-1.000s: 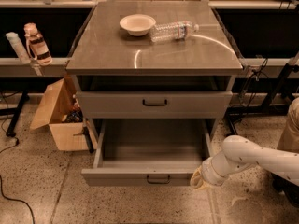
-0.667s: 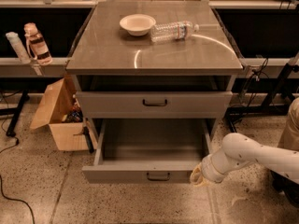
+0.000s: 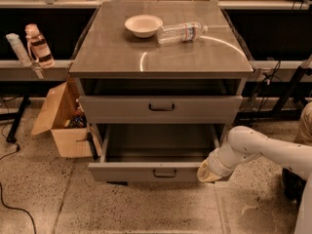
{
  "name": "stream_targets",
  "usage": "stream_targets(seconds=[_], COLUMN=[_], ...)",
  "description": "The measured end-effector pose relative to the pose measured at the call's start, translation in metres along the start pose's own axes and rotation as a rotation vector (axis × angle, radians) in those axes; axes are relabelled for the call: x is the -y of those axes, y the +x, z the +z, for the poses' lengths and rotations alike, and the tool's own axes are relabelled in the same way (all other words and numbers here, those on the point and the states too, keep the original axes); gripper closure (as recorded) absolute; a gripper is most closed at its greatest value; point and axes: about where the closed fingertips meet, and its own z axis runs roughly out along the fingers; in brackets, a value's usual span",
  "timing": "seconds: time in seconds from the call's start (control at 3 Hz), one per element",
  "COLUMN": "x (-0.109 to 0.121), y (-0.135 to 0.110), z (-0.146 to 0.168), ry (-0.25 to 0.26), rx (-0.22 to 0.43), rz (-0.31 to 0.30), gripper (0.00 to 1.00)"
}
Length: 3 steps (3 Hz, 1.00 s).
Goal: Close middle drawer
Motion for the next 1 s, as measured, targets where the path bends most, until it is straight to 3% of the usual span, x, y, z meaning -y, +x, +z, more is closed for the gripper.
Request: stream_targets(seconds=[1.0], x=[0.008], y=[0.019], z=[0.003], ry=[-0.014], rx=[0.019], rz=[-0.017], gripper=[1.0])
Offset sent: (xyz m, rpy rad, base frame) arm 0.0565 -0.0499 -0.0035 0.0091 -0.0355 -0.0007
